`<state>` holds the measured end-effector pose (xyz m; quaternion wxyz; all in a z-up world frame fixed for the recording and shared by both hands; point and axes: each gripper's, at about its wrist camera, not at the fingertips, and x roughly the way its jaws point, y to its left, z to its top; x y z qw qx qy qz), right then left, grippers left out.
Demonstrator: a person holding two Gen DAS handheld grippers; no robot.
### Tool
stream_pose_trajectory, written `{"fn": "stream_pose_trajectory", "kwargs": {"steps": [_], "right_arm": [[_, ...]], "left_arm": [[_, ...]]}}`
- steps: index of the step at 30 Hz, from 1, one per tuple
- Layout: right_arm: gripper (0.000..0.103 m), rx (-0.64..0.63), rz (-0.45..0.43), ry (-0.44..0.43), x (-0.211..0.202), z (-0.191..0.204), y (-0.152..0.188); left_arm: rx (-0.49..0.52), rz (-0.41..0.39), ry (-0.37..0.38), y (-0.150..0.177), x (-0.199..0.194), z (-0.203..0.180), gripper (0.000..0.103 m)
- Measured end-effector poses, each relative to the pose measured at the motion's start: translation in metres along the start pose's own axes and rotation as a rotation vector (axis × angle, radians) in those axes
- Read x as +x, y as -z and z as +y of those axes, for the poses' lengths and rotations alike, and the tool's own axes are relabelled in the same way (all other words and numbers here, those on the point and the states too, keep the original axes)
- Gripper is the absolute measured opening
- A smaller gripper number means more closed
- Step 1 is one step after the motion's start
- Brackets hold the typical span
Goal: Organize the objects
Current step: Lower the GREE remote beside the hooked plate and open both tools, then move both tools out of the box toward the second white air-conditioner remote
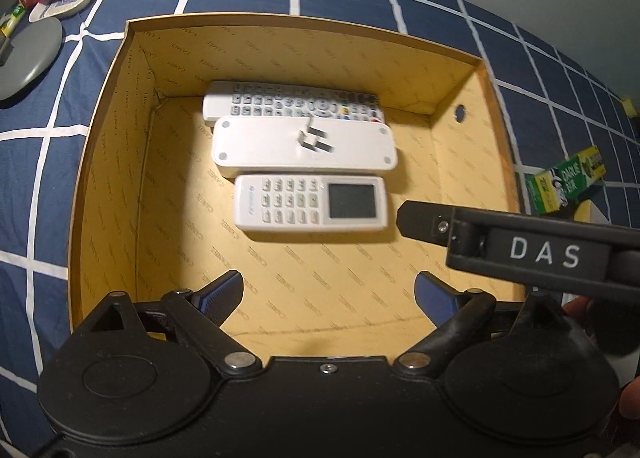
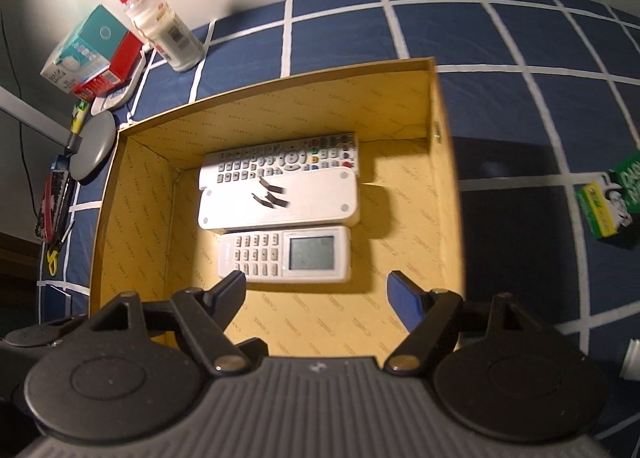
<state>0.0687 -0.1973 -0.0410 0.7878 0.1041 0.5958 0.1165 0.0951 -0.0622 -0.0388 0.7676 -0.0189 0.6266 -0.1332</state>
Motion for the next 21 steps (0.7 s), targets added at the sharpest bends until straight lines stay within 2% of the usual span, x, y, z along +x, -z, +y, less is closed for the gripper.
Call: {"fn": "stream_pose_trajectory", "kwargs": {"steps": [11, 21], "right_arm": [[0.089, 0.066, -0.067, 0.031, -0.047, -0.046, 0.038], [0.093, 0.150, -0.088, 0.059, -0.079, -0.121, 0.067]], "left_arm": [[0.084, -0.021, 0.004, 0.031, -0.019, -0.053, 0.097], [0.152, -0.008, 0.007, 0.056, -0.009, -0.122, 0.100]]}}
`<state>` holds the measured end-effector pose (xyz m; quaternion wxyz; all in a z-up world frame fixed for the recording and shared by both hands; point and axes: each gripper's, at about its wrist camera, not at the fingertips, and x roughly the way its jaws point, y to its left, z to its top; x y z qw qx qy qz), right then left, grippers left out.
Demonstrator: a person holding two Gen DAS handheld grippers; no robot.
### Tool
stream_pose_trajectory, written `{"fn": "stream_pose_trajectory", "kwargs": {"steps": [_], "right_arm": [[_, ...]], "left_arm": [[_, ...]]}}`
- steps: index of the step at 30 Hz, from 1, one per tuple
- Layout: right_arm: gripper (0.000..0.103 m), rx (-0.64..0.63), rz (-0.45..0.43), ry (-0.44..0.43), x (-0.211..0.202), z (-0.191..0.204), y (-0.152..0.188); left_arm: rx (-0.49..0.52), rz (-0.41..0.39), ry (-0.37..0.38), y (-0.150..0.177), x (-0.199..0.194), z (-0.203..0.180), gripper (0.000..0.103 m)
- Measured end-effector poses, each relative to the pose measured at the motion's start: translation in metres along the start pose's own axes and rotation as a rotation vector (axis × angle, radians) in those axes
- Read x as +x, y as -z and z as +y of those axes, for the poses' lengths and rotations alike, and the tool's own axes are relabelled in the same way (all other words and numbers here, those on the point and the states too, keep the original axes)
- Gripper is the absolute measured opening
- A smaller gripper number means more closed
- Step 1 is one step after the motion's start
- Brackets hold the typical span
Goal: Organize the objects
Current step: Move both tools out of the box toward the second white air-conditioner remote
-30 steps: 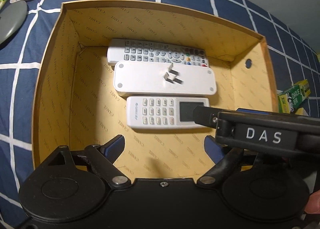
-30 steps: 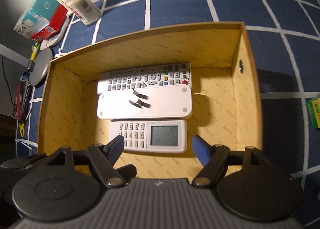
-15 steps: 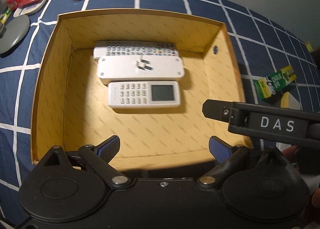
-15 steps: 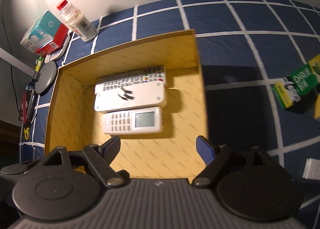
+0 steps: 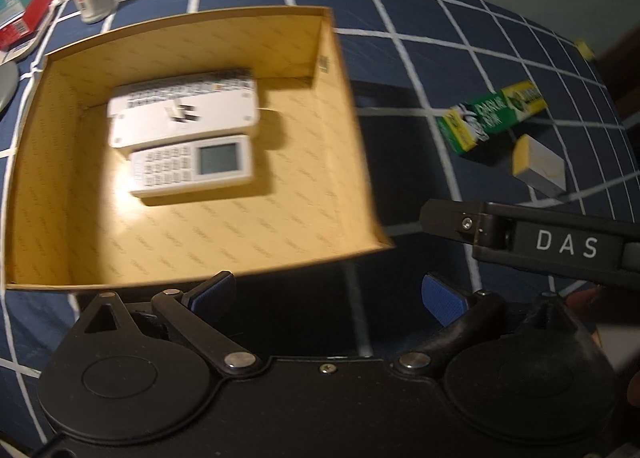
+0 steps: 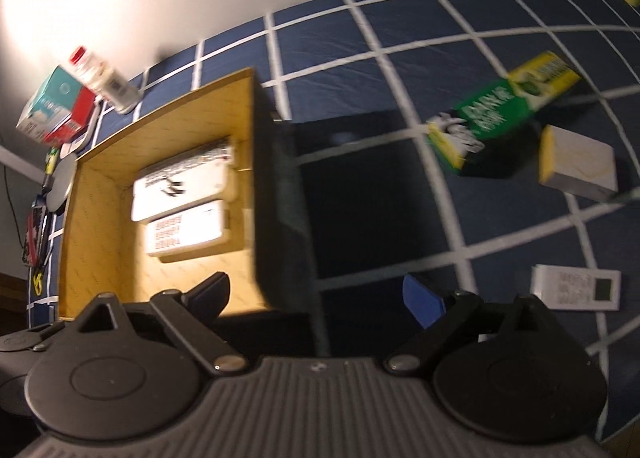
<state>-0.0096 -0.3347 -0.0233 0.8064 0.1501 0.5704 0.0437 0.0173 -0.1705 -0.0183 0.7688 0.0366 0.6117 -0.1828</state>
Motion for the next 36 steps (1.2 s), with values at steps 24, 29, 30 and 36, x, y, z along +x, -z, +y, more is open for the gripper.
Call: {"fn": "stream_pose_trajectory", "kwargs": {"steps": [24, 29, 30, 36], "right_arm": [[0.103, 0.235, 0.032, 0.075, -0.015, -0.232, 0.014], [0.103, 0.269, 0.052, 0.089, -0.004, -0.258, 0.019], [0.103, 0.274, 0.056, 0.089, -0.002, -0.263, 0.020], [0.100, 0.280, 0.090, 0.087, 0.013, -0.278, 0.017]], "left_arm": [[0.154, 0.114, 0.025, 0.006, 0.096, -0.187, 0.103], [0.177, 0.137, 0.025, 0.005, 0.117, -0.203, 0.103], [0.178, 0.142, 0.024, 0.004, 0.121, -0.205, 0.103], [0.187, 0.170, 0.027, 0.000, 0.144, -0.219, 0.102]]}}
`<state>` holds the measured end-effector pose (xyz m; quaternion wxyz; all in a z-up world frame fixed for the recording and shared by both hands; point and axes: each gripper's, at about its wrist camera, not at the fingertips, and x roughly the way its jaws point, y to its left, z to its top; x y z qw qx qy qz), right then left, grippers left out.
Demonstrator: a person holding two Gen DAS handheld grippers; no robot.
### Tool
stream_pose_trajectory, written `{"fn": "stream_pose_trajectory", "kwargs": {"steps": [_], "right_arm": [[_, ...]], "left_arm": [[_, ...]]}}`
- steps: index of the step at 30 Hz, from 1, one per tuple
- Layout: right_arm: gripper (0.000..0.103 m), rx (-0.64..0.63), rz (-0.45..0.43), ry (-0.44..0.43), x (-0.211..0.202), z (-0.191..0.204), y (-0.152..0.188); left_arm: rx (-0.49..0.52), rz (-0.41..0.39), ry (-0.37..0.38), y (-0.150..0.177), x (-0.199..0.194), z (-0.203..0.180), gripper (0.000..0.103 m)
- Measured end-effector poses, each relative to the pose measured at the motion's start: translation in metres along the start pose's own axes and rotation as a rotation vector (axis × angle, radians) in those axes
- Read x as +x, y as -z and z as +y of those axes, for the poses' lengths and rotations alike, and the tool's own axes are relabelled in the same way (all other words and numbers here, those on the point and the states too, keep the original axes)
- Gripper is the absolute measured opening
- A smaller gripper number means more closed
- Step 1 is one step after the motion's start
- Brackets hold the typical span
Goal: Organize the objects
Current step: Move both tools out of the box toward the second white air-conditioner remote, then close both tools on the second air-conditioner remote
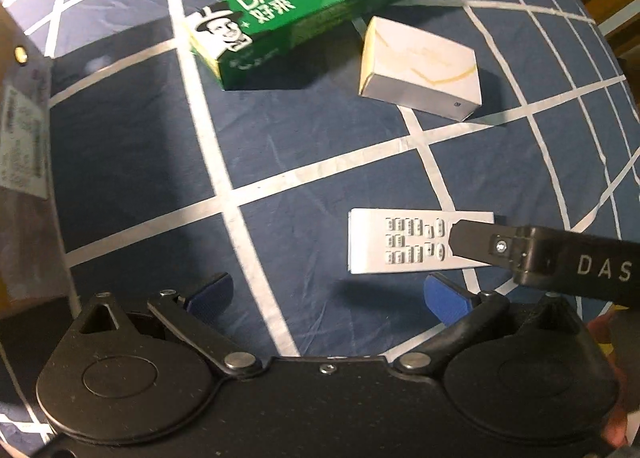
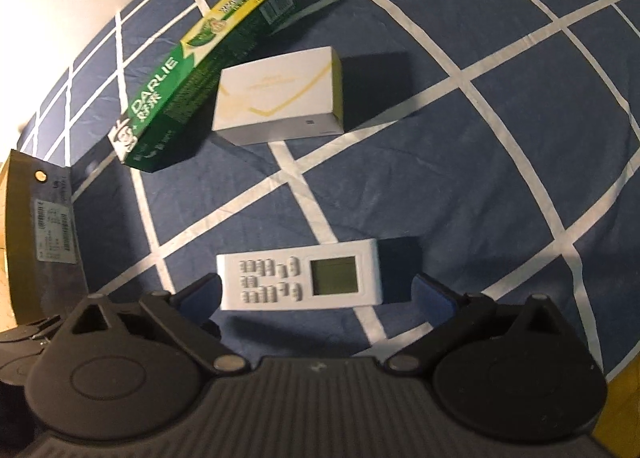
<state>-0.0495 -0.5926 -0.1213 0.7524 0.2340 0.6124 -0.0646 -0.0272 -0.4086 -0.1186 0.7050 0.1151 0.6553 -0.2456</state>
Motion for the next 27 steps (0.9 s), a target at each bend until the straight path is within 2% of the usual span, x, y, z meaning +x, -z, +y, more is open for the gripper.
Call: {"fn": "stream_pose_trajectory", "kwargs": {"steps": [4, 13, 19, 24, 27], "right_arm": [[0.100, 0.003, 0.029, -0.008, 0.012, -0.007, -0.007], [0.087, -0.018, 0.081, -0.007, 0.033, -0.008, -0.017], [0.077, -0.042, 0.101, -0.005, 0.037, -0.005, -0.018], [0.071, -0.053, 0.110, 0.002, 0.038, -0.006, -0.019], [0.070, -0.061, 0.110, 0.003, 0.038, -0.007, -0.020]], "left_arm": [[0.027, 0.020, 0.002, -0.006, 0.015, -0.009, 0.100], [0.035, 0.053, 0.026, -0.016, 0.039, -0.017, 0.092], [0.048, 0.064, 0.046, -0.020, 0.043, -0.023, 0.089], [0.047, 0.069, 0.058, -0.022, 0.044, -0.026, 0.087], [0.049, 0.070, 0.069, -0.023, 0.043, -0.028, 0.082]]}}
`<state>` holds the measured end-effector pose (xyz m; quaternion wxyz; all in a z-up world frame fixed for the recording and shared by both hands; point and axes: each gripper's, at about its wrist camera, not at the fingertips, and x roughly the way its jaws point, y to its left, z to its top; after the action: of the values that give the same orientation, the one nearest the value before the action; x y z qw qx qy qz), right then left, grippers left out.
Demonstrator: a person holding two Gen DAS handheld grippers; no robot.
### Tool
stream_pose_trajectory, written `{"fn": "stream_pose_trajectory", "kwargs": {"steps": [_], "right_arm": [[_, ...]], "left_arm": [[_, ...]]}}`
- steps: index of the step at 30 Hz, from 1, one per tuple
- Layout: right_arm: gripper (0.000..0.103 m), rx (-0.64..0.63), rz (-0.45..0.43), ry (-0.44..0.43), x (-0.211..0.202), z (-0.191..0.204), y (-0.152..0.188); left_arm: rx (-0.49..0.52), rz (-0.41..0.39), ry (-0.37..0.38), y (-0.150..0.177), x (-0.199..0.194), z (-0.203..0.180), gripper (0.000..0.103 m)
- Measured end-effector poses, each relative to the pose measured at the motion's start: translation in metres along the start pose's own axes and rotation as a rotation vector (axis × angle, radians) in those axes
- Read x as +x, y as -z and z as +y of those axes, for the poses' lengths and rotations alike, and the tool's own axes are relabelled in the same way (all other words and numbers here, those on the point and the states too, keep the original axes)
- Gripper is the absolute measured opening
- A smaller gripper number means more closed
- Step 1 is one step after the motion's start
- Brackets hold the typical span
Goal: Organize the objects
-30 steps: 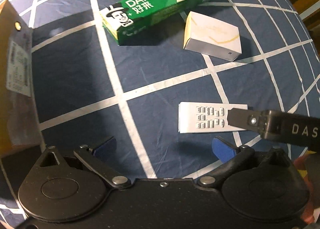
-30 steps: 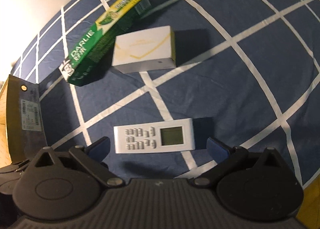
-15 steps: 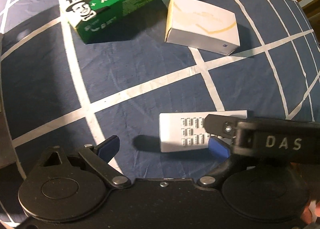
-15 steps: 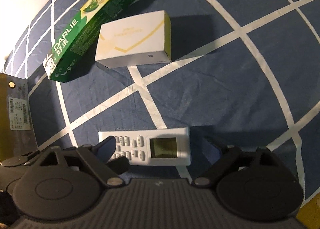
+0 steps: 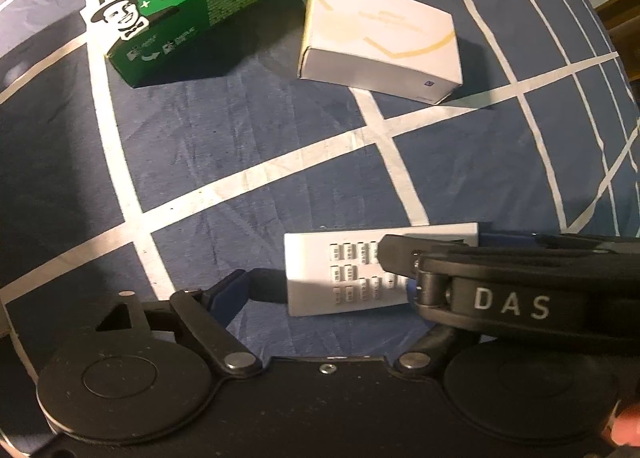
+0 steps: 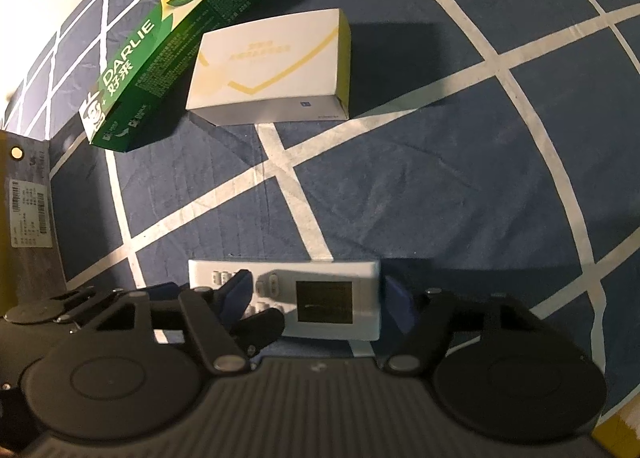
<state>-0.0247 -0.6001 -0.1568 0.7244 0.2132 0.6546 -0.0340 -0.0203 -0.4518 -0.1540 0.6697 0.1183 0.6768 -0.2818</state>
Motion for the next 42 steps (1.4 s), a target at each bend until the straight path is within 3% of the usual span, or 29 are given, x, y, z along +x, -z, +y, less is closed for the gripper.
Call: {"fn": "stream_pose_trajectory", "kwargs": {"steps": [4, 7, 20, 26, 42], "right_arm": [[0.069, -0.007, -0.003, 0.002, 0.001, -0.001, -0.001], [0.068, -0.006, -0.002, 0.003, 0.001, 0.000, -0.001], [0.068, -0.036, -0.014, -0.015, -0.012, 0.019, 0.002], [0.068, -0.070, -0.048, -0.034, -0.028, 0.051, 0.007], [0.068, -0.151, -0.162, -0.077, -0.071, 0.178, 0.044]], "left_arm": [[0.002, -0.005, 0.006, -0.001, -0.003, -0.002, 0.078], [0.005, -0.006, 0.028, -0.002, -0.003, -0.006, 0.068], [-0.019, -0.026, 0.008, 0.002, -0.026, 0.001, 0.066], [-0.035, -0.074, -0.008, 0.010, -0.054, 0.019, 0.066], [-0.082, -0.219, -0.041, 0.056, -0.149, 0.110, 0.066]]}}
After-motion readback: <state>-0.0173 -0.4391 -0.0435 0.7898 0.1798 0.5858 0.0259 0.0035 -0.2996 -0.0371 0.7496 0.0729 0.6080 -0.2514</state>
